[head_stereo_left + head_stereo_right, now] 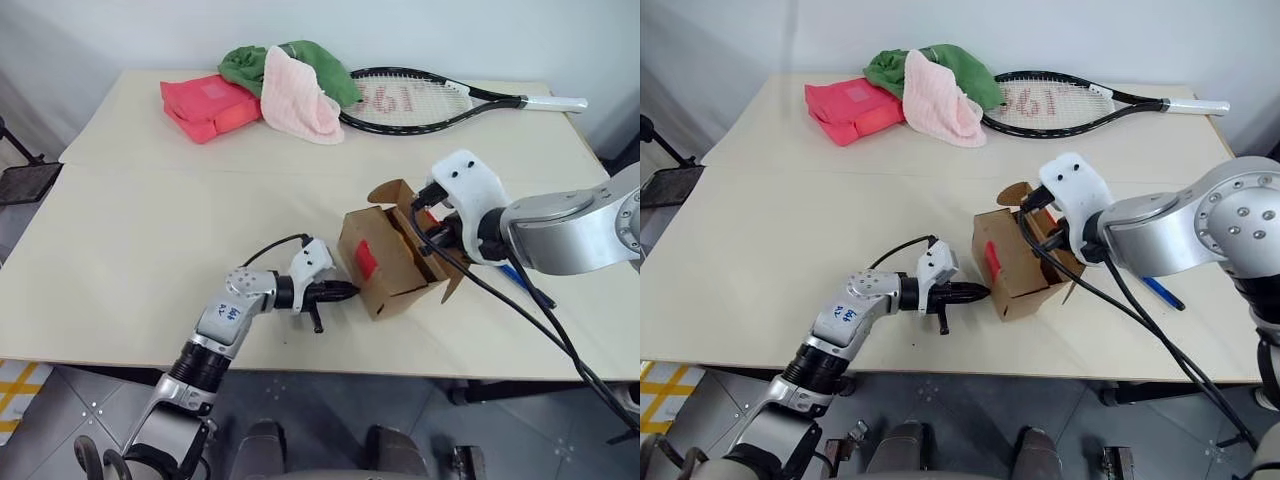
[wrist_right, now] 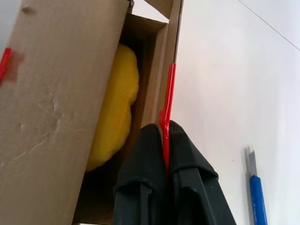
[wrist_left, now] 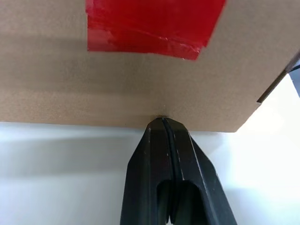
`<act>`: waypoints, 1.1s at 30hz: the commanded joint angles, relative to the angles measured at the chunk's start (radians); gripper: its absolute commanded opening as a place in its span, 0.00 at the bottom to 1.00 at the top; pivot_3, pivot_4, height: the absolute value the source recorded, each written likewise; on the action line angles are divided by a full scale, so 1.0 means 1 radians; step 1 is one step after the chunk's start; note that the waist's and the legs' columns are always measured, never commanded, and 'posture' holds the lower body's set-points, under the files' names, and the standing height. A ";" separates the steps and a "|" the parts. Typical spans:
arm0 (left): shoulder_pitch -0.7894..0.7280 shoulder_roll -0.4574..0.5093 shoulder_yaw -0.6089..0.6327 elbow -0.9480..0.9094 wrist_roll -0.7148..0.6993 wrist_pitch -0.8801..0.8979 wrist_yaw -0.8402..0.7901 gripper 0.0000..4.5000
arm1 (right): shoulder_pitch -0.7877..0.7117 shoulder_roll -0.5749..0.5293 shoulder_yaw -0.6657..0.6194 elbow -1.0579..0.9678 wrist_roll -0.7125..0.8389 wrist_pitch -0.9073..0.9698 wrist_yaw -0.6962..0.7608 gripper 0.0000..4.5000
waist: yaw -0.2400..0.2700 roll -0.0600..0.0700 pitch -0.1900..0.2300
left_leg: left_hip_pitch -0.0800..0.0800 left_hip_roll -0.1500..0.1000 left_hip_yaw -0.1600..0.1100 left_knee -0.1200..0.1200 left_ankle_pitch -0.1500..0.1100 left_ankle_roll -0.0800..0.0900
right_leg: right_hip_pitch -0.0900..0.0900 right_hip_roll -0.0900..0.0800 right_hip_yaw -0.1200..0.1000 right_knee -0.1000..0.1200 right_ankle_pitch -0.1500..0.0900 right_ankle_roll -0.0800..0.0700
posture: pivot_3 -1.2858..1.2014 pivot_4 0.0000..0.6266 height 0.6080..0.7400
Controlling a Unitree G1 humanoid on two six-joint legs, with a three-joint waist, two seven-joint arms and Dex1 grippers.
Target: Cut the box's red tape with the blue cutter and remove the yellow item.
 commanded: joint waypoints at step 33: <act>-0.157 0.034 0.060 -0.222 -0.265 0.134 -0.081 0.00 | 0.000 0.060 -0.045 -0.060 -0.167 0.072 0.038 0.00 | -0.023 0.000 0.000 | -0.001 0.001 0.000 -0.002 0.000 0.000 | -0.002 0.000 -0.001 0.000 0.000 0.000 | 0.52 0.24 1.00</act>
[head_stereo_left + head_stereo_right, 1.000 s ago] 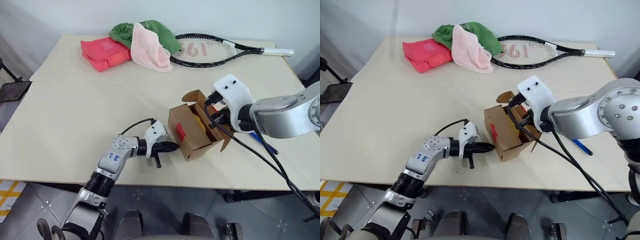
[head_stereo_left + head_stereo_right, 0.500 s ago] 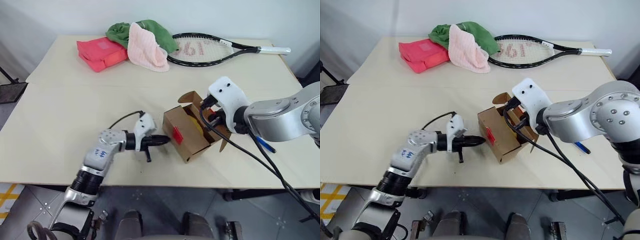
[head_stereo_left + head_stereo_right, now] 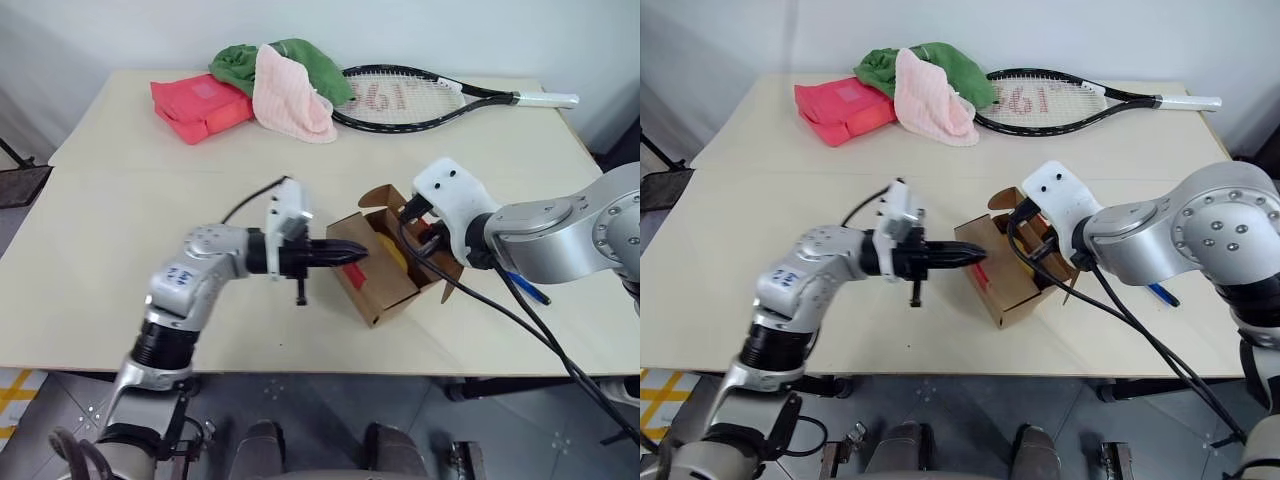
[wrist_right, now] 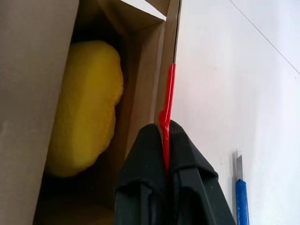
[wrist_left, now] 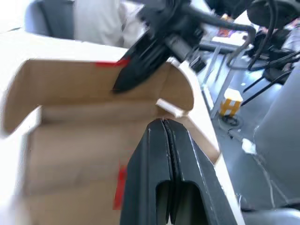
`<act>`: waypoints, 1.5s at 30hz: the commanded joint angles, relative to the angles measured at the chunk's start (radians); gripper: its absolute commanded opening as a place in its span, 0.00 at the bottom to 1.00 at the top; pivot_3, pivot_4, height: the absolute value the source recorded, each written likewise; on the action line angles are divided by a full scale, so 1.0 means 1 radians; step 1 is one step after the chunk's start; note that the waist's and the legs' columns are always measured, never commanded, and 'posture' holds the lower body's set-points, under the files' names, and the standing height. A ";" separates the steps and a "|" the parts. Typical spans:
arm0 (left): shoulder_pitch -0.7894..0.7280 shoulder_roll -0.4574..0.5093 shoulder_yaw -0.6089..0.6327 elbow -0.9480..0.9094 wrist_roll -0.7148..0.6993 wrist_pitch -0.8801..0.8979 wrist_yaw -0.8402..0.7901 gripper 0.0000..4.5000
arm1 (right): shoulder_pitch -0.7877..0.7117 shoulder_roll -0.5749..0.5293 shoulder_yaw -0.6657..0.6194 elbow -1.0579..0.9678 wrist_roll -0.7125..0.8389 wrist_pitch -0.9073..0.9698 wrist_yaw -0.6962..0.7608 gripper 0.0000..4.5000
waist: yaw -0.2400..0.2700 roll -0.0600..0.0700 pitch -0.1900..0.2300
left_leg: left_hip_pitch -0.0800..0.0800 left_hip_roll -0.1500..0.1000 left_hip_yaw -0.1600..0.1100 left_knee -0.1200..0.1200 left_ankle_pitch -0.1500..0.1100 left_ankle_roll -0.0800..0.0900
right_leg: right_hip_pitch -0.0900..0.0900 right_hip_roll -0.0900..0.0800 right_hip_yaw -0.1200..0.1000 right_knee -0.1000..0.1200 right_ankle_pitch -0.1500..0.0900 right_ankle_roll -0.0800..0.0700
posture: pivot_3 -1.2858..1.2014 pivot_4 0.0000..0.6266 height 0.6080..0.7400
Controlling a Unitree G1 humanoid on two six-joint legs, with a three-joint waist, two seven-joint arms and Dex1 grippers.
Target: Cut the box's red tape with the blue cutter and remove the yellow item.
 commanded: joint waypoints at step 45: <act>0.172 0.219 -0.022 -0.047 0.109 0.136 0.058 0.00 | 0.144 -0.118 -0.040 -0.103 0.174 -0.102 -0.078 0.00 | 0.002 0.000 0.000 | 0.000 0.000 0.000 0.001 0.000 0.000 | -0.001 0.000 0.000 0.000 0.000 0.000 | 0.52 0.24 1.00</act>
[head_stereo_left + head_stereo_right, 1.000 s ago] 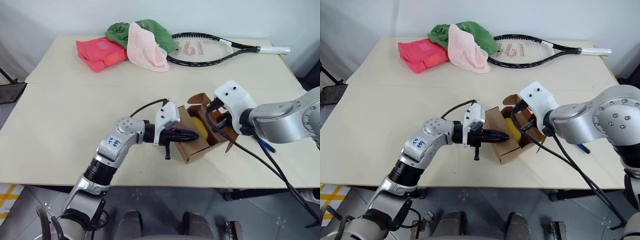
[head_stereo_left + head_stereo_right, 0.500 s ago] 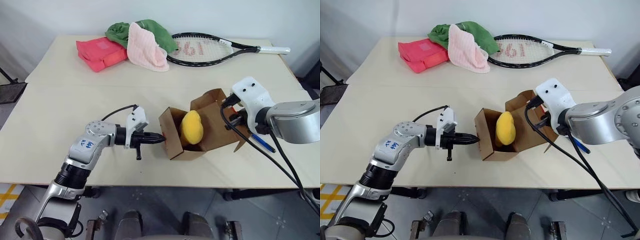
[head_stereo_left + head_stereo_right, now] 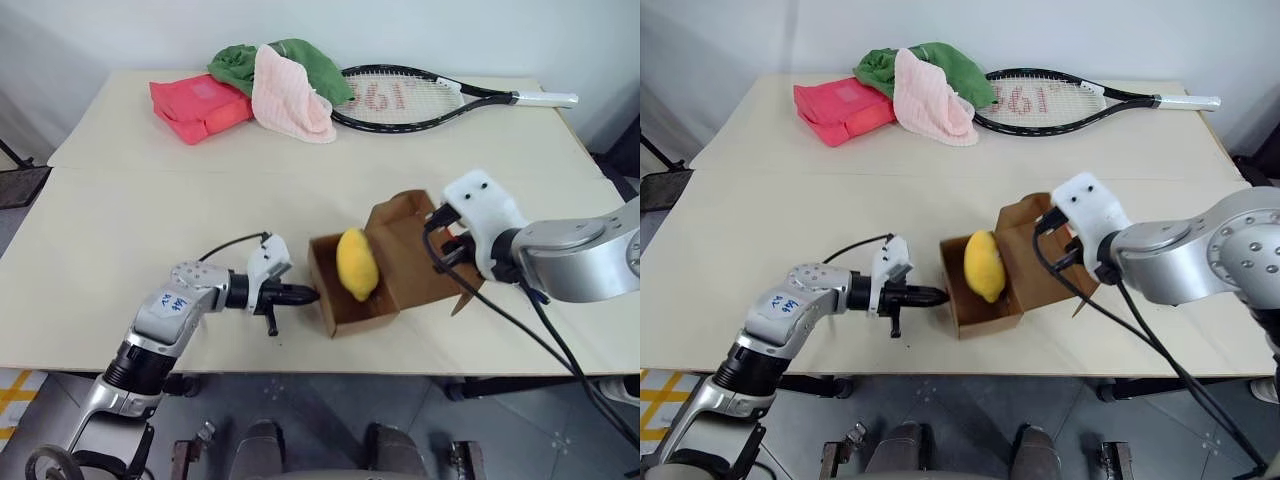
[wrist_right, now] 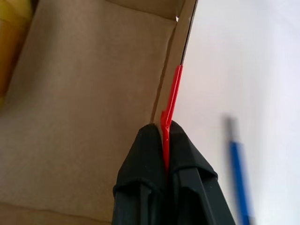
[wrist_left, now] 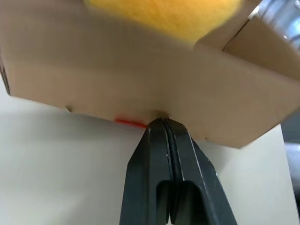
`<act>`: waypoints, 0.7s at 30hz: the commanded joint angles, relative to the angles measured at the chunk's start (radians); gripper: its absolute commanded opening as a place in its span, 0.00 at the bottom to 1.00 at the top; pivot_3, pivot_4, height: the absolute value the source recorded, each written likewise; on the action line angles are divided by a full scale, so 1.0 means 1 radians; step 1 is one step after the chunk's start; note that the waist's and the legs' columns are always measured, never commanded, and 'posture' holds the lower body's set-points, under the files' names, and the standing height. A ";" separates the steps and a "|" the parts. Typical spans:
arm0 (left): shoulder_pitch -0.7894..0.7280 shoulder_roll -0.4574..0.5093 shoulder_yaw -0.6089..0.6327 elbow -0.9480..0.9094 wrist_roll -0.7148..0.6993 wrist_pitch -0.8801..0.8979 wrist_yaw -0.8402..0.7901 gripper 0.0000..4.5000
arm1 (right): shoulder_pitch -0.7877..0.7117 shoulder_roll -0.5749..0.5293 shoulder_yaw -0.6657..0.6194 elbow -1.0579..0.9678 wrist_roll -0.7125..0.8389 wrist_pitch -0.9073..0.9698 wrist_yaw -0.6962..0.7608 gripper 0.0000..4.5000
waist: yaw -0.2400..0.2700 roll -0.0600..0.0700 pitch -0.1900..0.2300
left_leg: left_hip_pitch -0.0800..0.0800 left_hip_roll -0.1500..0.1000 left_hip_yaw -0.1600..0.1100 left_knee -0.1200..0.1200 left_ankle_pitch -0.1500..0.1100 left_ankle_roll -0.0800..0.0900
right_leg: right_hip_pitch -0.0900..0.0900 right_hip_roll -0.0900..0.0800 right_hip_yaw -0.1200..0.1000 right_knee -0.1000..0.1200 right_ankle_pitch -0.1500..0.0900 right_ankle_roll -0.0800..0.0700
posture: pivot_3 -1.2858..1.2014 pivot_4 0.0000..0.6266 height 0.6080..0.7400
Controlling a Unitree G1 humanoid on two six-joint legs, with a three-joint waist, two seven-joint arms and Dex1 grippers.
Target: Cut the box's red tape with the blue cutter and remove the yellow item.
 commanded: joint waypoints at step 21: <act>0.034 0.040 0.145 -0.078 -0.102 0.020 -0.003 0.41 | 0.281 0.015 -0.365 -0.066 -0.371 -0.250 0.510 0.86 | 0.001 0.000 0.000 | 0.000 0.000 0.000 -0.001 0.000 0.000 | -0.001 0.000 0.000 0.000 0.000 0.000 | 0.52 0.24 1.00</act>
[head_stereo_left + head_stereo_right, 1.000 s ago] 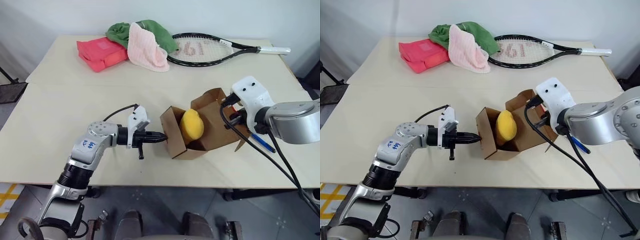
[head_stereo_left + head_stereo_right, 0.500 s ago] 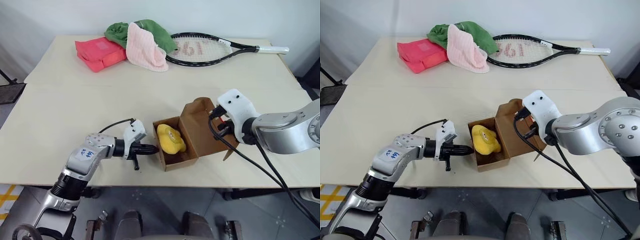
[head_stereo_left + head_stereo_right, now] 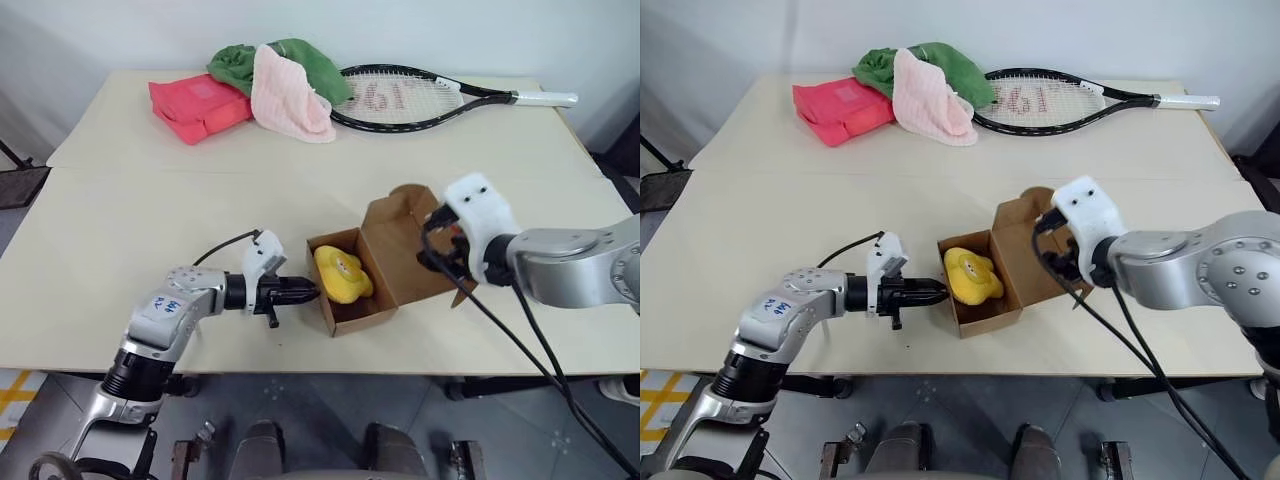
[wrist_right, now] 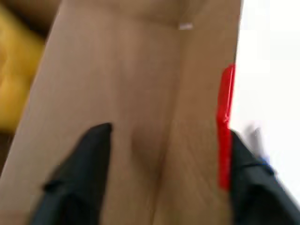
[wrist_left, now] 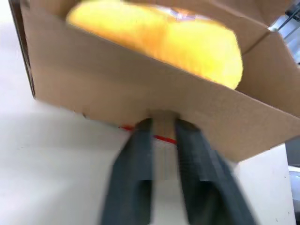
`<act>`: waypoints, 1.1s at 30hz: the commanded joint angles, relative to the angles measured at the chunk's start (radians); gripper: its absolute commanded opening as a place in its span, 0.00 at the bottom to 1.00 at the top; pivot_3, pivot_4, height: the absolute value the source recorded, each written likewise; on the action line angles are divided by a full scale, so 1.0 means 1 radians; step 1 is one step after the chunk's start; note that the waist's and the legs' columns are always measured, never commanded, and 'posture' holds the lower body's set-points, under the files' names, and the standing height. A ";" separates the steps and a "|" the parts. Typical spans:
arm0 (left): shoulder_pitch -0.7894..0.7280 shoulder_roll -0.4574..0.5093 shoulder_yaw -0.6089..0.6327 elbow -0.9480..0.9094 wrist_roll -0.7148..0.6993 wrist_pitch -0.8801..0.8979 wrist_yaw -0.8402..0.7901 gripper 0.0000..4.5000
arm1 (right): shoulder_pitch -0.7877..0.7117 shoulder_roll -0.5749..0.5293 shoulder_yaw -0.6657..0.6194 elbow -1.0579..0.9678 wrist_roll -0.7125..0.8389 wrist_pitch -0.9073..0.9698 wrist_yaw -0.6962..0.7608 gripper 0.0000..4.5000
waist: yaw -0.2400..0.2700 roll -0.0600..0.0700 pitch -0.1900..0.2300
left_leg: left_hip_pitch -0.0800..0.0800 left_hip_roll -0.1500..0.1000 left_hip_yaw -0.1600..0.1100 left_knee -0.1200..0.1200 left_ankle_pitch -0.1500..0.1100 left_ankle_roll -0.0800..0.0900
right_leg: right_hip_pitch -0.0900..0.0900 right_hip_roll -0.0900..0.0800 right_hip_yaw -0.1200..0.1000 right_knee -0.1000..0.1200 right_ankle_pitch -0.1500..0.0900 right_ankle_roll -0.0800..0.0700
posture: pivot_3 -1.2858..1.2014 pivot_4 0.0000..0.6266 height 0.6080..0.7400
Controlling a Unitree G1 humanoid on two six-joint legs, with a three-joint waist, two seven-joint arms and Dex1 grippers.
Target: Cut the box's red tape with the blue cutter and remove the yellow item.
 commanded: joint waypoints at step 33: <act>-0.018 0.276 0.131 0.015 -0.047 -0.239 -0.289 0.99 | 0.781 0.032 -0.866 -0.202 -0.567 -0.671 1.588 1.00 | 0.035 -0.001 0.000 | 0.005 0.000 0.001 0.003 0.000 0.000 | 0.006 0.000 0.001 0.002 0.000 0.000 | 0.52 0.24 1.00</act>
